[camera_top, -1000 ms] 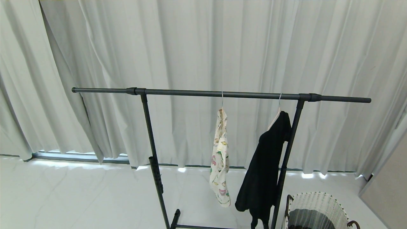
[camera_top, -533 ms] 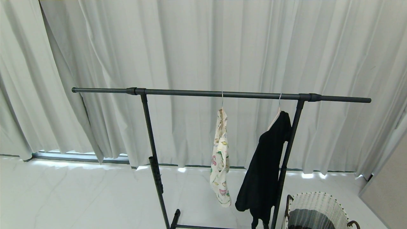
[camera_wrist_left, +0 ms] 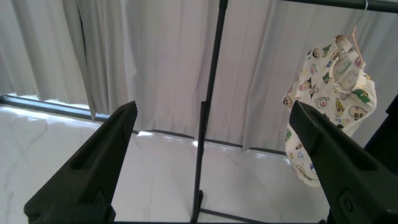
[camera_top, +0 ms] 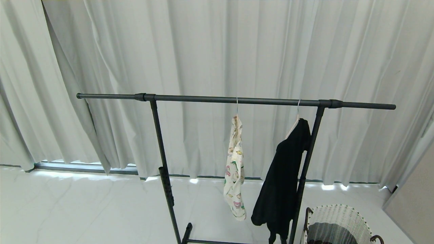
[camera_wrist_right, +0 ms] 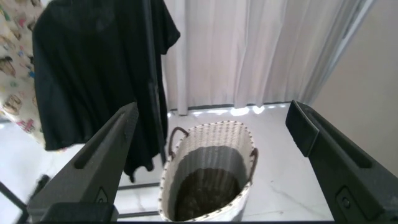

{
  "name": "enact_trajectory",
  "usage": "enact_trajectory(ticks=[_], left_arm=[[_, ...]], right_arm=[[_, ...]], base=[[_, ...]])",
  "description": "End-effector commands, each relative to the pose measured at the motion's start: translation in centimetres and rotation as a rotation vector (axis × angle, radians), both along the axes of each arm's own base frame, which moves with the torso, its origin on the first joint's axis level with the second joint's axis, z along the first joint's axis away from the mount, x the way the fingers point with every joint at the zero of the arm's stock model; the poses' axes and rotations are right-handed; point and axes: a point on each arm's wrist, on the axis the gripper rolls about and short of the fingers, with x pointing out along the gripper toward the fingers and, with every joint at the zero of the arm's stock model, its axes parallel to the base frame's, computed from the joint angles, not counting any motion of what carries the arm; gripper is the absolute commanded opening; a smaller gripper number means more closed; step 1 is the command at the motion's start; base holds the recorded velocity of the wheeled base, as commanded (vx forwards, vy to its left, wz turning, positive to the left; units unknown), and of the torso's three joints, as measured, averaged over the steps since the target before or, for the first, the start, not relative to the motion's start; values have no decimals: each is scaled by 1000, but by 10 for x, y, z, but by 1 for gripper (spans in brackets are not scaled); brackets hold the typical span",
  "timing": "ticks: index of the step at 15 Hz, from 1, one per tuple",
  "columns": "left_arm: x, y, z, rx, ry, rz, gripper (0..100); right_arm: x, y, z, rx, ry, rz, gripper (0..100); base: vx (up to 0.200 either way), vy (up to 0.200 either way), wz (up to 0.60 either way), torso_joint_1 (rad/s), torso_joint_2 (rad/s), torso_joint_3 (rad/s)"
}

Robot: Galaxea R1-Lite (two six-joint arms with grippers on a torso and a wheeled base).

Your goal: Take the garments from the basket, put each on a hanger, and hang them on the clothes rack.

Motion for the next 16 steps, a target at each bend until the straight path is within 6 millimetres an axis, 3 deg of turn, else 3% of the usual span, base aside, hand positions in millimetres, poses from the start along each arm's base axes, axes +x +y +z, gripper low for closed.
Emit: enact_trajectory(ticks=[1, 16], left_arm=[[0, 0, 0, 0, -1, 1, 100], [0, 0, 0, 0, -1, 1, 100]], right_arm=[[-4, 0, -1, -6, -51, 23, 100], [-5, -1, -4, -1, -31, 20, 100]], base=[[0, 0, 0, 0, 0, 0], [0, 0, 0, 0, 0, 0]])
